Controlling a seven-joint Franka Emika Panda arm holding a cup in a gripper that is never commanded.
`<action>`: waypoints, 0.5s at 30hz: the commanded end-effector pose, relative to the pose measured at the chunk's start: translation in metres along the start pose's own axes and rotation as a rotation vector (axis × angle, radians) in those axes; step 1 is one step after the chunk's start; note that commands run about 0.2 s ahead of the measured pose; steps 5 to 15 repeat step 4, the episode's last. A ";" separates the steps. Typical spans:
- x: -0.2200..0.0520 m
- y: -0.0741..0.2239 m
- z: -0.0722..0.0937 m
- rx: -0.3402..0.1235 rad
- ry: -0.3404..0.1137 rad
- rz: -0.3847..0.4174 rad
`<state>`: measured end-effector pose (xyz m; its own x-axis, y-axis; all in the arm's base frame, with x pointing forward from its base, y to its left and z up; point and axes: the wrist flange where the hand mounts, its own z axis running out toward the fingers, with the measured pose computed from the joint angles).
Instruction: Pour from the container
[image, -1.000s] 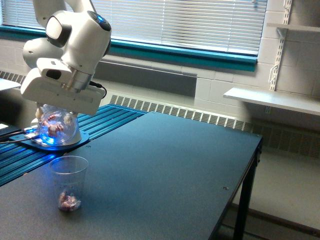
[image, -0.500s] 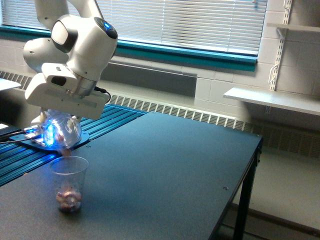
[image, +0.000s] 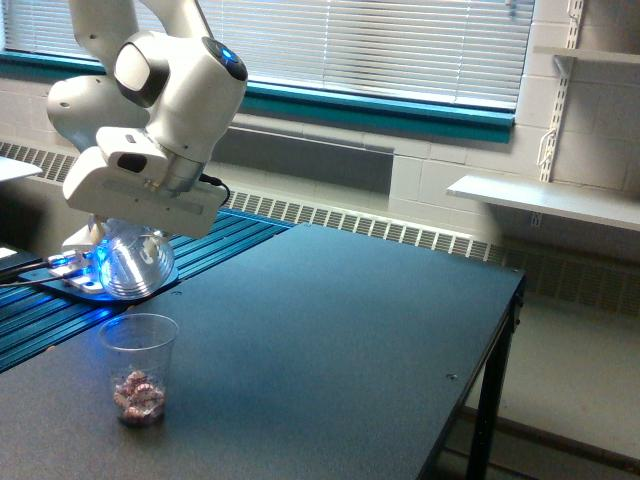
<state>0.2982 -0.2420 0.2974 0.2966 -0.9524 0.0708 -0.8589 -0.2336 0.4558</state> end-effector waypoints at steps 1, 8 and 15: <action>-0.001 -0.002 -0.005 -0.003 0.011 0.003; -0.001 -0.003 -0.005 -0.003 0.013 0.002; -0.001 -0.003 -0.005 -0.003 0.013 0.002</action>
